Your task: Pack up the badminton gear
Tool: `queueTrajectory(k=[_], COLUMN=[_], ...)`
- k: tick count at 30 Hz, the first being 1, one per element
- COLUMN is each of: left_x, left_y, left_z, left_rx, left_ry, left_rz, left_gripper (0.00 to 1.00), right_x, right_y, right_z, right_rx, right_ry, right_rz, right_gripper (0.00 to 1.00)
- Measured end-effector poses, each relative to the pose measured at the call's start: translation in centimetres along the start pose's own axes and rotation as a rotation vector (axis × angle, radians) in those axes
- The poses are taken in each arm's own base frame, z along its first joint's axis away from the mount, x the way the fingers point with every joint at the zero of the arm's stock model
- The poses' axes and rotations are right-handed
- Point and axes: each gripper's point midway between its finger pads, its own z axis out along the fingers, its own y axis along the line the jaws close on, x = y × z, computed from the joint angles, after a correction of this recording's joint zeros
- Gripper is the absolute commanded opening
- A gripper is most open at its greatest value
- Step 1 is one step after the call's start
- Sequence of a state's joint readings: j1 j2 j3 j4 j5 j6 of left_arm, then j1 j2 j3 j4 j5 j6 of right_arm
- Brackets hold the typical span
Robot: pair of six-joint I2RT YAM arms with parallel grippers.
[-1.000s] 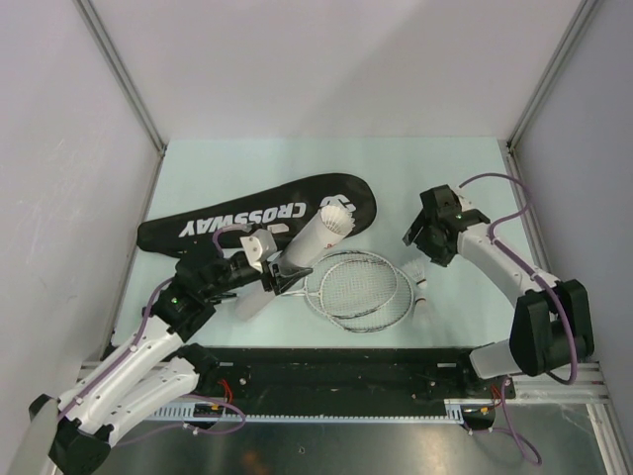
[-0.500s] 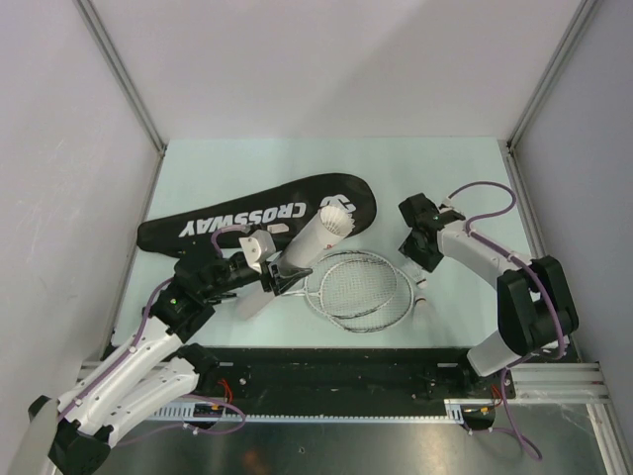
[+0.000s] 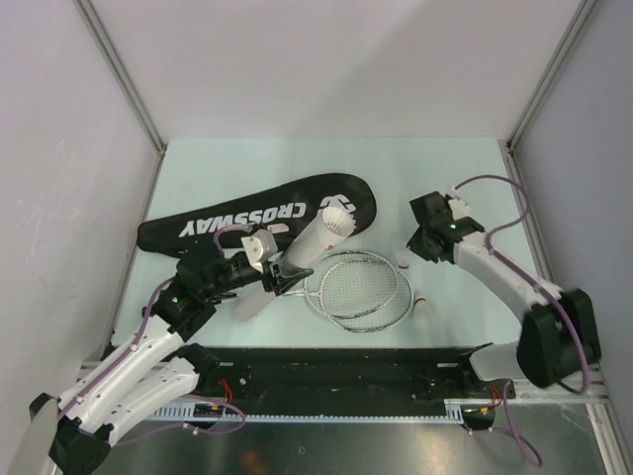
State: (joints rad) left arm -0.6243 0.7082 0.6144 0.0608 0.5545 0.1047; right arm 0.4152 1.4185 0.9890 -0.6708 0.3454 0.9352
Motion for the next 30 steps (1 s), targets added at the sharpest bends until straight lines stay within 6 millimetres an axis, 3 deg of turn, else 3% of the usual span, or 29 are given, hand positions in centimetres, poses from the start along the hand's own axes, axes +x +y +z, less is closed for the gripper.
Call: queueTrajectory(k=[4, 9, 11, 14, 17, 24, 30], left_x=[0.3, 0.3, 0.4, 0.6, 0.9, 1.0, 1.0], left_y=[0.0, 0.0, 0.0, 0.0, 0.0, 0.0, 0.0], left_z=[0.1, 0.2, 0.2, 0.3, 0.4, 0.5, 0.5], left_rx=[0.003, 0.005, 0.005, 0.010, 0.012, 0.013, 0.013], left_ry=[0.008, 0.011, 0.012, 0.019, 0.028, 0.030, 0.031], left_rz=[-0.005, -0.006, -0.007, -0.012, -0.018, -0.019, -0.019], left_gripper=[0.00, 0.00, 0.00, 0.00, 0.00, 0.00, 0.00], right_x=[-2.8, -6.4, -7.2, -8.1, -7.9, -6.1, -3.4], right_y=[3.6, 8.5, 9.4, 10.4, 11.2, 12.5, 13.5], right_z=[-6.4, -19.1, -23.4, -28.1, -30.7, -34.2, -34.4], right_rx=[-0.310, -0.854, -1.023, -1.218, -1.340, -1.503, -1.529], right_ry=[-0.085, -0.237, -0.275, -0.301, -0.286, -0.222, -0.143], right_rz=[-0.028, -0.025, -0.012, 0.002, -0.002, -0.036, -0.096], right_gripper=[0.00, 0.00, 0.00, 0.00, 0.00, 0.00, 0.00])
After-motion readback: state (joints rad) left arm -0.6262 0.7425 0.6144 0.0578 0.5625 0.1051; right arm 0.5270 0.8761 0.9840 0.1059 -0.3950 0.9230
